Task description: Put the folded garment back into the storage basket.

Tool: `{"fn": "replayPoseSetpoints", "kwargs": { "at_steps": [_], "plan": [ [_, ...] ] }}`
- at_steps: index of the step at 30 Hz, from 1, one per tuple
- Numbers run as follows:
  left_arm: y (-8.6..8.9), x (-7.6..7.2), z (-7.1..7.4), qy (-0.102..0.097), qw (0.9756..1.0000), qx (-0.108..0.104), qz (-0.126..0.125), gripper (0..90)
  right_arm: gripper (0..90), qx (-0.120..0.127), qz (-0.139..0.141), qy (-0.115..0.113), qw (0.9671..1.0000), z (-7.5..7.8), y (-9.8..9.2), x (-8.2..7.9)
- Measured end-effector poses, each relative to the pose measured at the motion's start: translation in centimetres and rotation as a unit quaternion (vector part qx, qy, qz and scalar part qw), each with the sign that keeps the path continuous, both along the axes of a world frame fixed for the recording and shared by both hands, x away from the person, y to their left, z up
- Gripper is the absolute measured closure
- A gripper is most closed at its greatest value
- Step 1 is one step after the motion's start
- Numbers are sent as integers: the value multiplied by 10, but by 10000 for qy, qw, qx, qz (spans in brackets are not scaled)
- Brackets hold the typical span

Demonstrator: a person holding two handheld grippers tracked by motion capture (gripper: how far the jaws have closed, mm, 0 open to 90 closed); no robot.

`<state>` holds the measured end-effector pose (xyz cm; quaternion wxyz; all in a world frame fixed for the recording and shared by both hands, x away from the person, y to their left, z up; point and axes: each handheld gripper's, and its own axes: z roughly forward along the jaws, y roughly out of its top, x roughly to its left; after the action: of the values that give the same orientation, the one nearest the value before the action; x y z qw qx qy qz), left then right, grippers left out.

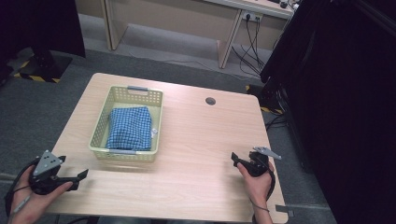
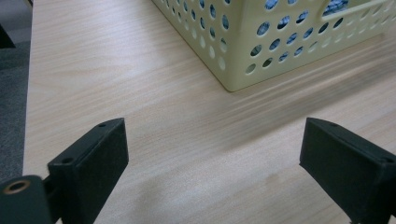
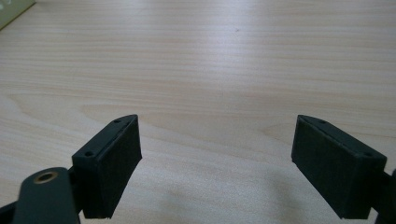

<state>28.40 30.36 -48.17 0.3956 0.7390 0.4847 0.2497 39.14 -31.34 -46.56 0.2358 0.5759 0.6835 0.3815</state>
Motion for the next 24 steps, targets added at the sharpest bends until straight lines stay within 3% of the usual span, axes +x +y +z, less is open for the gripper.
{"fn": "replayPoseSetpoints", "kwargs": {
  "at_steps": [24],
  "plan": [
    [1,3,-5,31,10000,-25,12,78,159,77,54,-231,9997,-10,0,-7]
  ]
}}
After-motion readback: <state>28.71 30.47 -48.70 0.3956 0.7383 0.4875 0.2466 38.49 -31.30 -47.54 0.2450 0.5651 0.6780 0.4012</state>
